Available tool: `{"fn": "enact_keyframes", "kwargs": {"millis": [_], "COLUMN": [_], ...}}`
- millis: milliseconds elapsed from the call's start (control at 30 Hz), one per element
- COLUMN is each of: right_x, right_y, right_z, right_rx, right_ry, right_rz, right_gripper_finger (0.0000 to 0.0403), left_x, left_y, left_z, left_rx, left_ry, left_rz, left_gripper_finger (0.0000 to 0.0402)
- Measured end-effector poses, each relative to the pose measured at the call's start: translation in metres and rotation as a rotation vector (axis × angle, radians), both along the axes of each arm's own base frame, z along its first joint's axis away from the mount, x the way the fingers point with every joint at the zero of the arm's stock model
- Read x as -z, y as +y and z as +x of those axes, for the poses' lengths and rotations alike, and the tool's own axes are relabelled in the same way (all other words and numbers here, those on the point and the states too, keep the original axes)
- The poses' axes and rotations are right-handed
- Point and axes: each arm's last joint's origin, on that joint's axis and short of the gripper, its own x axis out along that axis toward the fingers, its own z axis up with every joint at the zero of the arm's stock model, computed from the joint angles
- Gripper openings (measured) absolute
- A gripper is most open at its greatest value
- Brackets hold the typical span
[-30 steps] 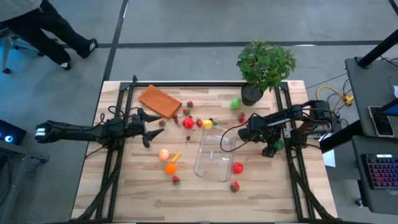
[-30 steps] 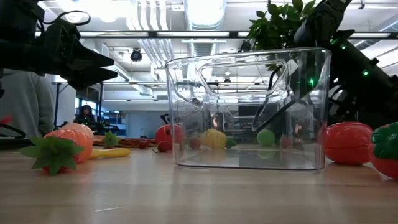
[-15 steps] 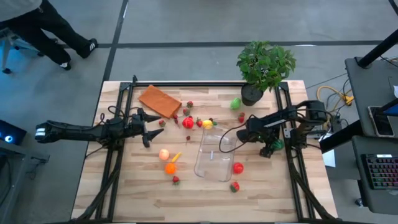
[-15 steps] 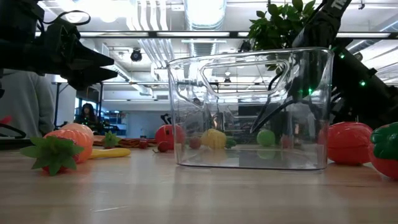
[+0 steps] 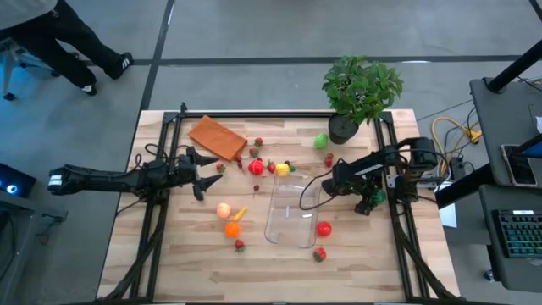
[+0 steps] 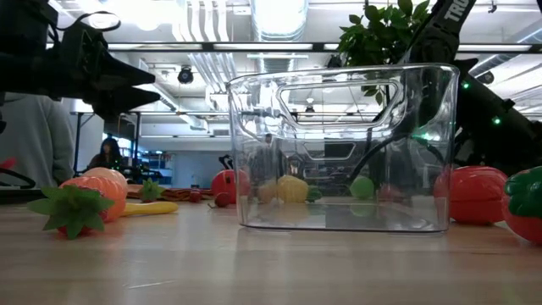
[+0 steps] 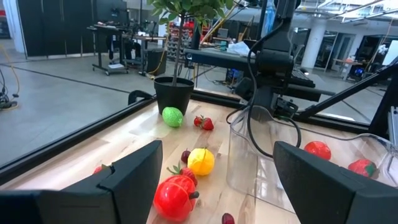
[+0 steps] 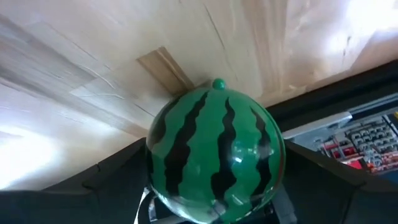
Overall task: Pick and placing Produce into tupperware
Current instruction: Put the watermelon into the transparent bin
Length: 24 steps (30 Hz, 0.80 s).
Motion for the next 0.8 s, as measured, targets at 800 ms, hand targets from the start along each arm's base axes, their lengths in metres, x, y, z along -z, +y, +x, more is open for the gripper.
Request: {"fn": "enact_keyframes", "kwargs": {"millis": [800], "right_x": [-0.074], "right_y": [0.004], "right_z": [0.033], "right_rx": [0.154], "right_ry": [-0.305], "right_rz": [0.041], "right_gripper_finger": [0.0282], "left_x": [-0.001], "left_y": [0.000], "left_z": [0.000], "left_rx": [0.000], "left_ry": [-0.007], "left_rz": [0.001], "left_gripper_finger": [0.0293]}}
